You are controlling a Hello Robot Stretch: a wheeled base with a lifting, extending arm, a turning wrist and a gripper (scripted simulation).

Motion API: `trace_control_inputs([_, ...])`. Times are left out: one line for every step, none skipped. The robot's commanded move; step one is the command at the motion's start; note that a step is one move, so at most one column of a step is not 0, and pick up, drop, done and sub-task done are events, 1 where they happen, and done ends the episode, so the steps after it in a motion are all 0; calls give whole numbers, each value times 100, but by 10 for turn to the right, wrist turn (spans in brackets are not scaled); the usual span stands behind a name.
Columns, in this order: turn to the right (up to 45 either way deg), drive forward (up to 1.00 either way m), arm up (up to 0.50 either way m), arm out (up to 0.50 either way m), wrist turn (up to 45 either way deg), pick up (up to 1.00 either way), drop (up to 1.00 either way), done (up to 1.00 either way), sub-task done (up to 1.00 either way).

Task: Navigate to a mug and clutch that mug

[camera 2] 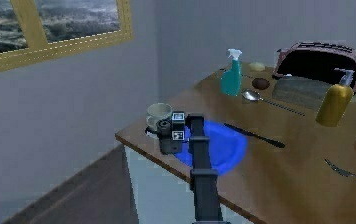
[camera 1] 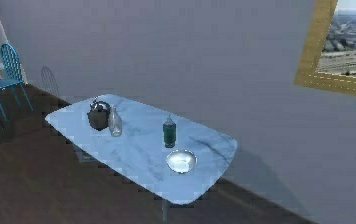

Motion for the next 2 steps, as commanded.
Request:
trace_control_inputs([0,0,10,0,0,0,0,0,0])
trace_control_inputs([0,0,0,0,0,0,0,100,0])
